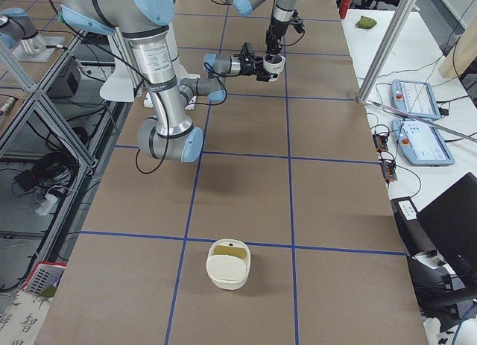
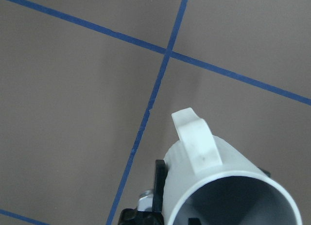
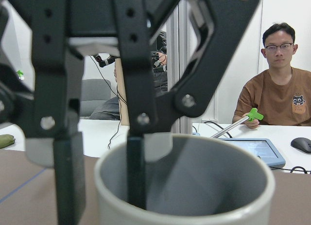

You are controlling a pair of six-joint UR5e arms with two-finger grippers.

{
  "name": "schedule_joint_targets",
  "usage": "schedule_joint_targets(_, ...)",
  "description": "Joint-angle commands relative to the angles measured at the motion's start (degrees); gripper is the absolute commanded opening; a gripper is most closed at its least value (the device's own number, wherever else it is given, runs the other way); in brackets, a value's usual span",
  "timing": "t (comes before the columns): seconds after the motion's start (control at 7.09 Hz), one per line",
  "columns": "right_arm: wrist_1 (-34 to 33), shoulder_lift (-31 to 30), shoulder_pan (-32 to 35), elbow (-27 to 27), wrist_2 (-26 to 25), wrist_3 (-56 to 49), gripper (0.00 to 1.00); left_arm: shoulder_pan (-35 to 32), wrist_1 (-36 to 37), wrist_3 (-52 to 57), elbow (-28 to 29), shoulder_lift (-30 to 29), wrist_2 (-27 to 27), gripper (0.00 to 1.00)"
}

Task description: Left arm hands cup to right arm to dump lemon

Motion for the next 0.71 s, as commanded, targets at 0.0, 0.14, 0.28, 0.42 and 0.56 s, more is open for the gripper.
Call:
schedule_joint_targets(0.0,0.0,-0.2,0.0,0.1,-0.2,0.0,0.83,-0.1,0.2,0.0,0.0,-0.1,0.0,0.0)
schedule_joint_targets(0.14,0.0,-0.3,0.0,0.1,-0.2,-0.1,0.99,-0.1,0.3,-0.2,-0.1,-0.1,0.0,0.0)
schedule_joint_targets(0.28,-0.1,-0.3,-0.1,0.1,-0.2,-0.1,1.0,-0.1,0.3,-1.0,-0.1,-0.1,0.1,0.0)
schedule_joint_targets(0.42,-0.1,-0.5,0.0,0.1,-0.2,-0.1,1.0,-0.1,0.2,-1.2,-0.1,-0.1,0.0,0.0)
schedule_joint_targets(0.56,0.0,-0.5,-0.1,0.2,-0.2,0.0,1.0,-0.1,0.3,-1.3,-0.1,-0.1,0.0,0.0)
